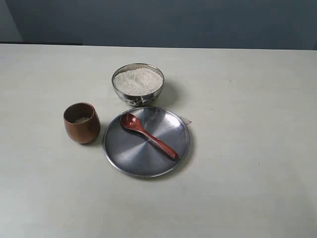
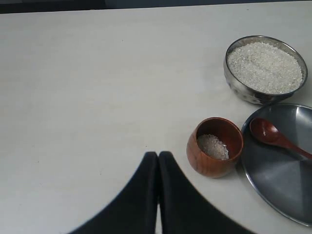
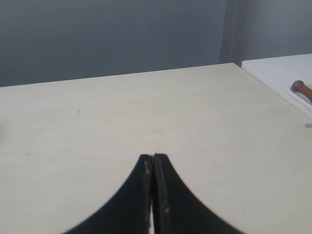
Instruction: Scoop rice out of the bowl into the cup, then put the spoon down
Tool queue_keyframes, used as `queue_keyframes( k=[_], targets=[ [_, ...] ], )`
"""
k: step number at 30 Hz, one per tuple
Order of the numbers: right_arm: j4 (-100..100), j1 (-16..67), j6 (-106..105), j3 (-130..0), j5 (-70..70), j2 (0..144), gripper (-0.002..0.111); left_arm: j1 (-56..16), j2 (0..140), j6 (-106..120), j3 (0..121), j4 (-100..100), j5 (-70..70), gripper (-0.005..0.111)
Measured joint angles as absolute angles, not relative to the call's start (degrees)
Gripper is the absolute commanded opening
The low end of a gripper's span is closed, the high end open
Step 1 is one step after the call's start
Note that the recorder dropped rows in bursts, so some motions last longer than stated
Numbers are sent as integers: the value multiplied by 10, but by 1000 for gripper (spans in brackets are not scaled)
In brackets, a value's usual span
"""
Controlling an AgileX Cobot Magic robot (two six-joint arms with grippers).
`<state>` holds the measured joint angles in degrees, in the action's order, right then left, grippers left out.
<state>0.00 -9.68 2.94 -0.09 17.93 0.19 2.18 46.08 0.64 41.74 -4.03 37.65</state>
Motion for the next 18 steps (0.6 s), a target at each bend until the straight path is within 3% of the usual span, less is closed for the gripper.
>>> queue_keyframes(
  k=[18],
  targets=[
    [-12,-97,14,-1,207,2,0,22,461,6,417,-40,377,0]
  ],
)
